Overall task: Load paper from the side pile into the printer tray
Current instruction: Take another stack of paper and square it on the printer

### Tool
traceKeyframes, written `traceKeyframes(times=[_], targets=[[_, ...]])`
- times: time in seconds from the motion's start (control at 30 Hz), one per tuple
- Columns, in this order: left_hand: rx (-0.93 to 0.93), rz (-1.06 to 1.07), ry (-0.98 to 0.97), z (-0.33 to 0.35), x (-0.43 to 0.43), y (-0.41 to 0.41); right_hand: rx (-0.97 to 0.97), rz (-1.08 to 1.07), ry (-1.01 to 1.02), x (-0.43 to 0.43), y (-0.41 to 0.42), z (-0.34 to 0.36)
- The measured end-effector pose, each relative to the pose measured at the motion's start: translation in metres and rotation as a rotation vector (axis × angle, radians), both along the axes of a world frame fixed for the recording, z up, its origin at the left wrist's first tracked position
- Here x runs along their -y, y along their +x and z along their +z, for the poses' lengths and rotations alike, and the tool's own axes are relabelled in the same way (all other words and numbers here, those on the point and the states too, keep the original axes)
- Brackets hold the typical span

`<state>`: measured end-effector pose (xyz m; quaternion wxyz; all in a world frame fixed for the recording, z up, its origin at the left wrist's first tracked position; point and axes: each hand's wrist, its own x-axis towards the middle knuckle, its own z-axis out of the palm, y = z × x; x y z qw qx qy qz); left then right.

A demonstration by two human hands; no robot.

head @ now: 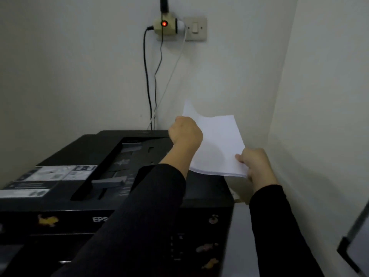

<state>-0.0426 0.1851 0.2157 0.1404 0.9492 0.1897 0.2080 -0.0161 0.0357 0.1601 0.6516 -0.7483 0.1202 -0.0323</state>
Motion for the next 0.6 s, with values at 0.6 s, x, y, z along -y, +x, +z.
traceKeyframes(times=[0.6], targets=[[0.570,0.049,-0.513,-0.017,-0.302,-0.059,0.304,0.145,0.069,-0.299,-0.026,0.021]])
